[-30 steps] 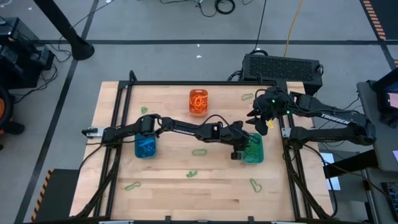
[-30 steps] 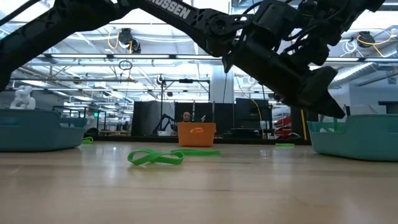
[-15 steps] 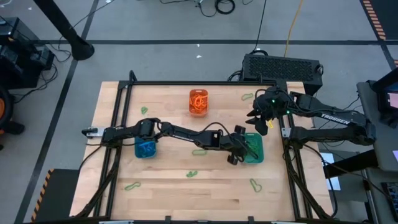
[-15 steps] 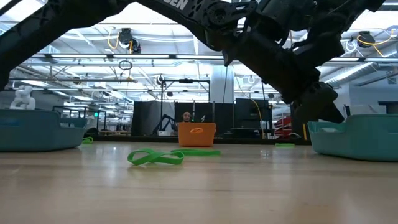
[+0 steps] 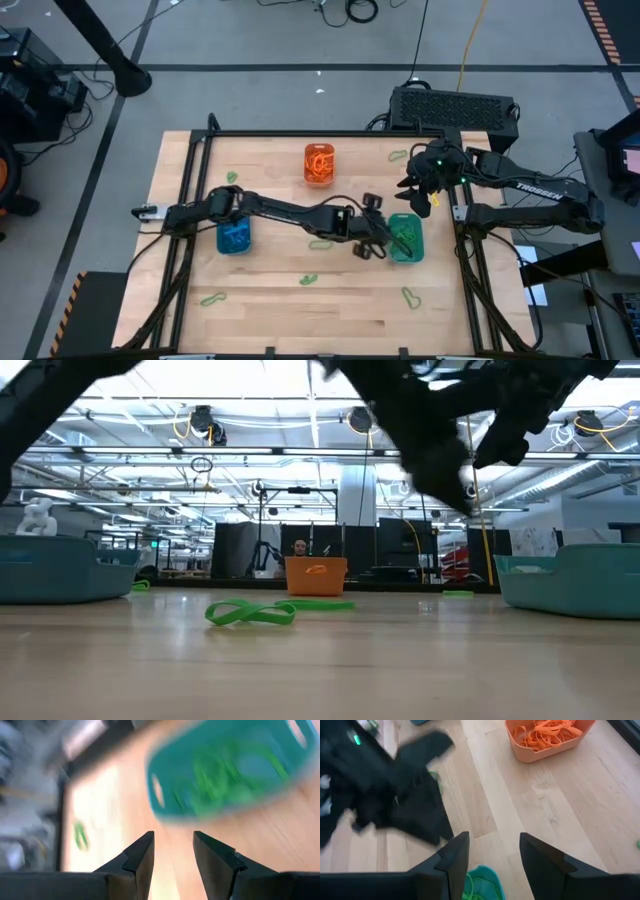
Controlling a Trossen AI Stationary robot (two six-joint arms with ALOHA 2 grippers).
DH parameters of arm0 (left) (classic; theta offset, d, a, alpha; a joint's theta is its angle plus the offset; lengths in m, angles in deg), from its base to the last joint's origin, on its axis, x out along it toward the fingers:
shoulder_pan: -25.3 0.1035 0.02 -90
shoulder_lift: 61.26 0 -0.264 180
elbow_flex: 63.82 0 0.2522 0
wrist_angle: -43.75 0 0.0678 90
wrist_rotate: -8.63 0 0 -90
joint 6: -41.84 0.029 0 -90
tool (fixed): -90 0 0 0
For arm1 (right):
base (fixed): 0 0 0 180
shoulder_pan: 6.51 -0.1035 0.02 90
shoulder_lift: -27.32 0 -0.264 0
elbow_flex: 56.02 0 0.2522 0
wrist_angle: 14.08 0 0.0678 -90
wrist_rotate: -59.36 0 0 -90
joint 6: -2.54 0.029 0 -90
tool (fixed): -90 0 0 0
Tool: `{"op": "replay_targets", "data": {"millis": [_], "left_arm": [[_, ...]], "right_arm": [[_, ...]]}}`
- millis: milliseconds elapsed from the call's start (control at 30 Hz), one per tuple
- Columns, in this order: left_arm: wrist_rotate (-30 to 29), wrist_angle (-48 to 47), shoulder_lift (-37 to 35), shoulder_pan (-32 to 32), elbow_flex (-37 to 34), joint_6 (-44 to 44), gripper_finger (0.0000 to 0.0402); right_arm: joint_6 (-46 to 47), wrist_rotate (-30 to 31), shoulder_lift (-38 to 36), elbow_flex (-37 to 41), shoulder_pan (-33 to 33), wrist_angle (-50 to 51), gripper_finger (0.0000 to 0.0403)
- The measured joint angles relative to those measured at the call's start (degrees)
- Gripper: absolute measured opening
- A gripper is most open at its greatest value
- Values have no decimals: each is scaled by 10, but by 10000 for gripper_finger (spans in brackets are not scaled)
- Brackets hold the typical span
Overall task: Sort rubber bands into baskets
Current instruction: Put the green rubber band into the green bin
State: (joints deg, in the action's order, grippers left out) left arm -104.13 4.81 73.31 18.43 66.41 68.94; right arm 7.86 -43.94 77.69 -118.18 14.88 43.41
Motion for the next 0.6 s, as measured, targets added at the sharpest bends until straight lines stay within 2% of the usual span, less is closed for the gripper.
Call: {"op": "replay_targets", "data": {"millis": [100, 167, 233, 333, 467, 600], "left_arm": [[31, -155, -31, -4, 0, -98, 144], [94, -252, -44, -4, 0, -173, 144], [154, -309, -46, -4, -3, -234, 144], [160, -348, -44, -16, -47, -279, 144], [159, -343, -43, -38, -119, -299, 143], [143, -328, -46, -52, -150, -328, 143]], "right_arm": [[0, 0, 0, 0, 0, 0, 167], [-3, 0, 0, 0, 0, 0, 167], [-10, 0, 0, 0, 0, -3, 167], [-17, 0, 4, 0, 0, -9, 167], [-19, 0, 8, 0, 0, -16, 167], [-25, 0, 12, 1, 0, -16, 167]]}}
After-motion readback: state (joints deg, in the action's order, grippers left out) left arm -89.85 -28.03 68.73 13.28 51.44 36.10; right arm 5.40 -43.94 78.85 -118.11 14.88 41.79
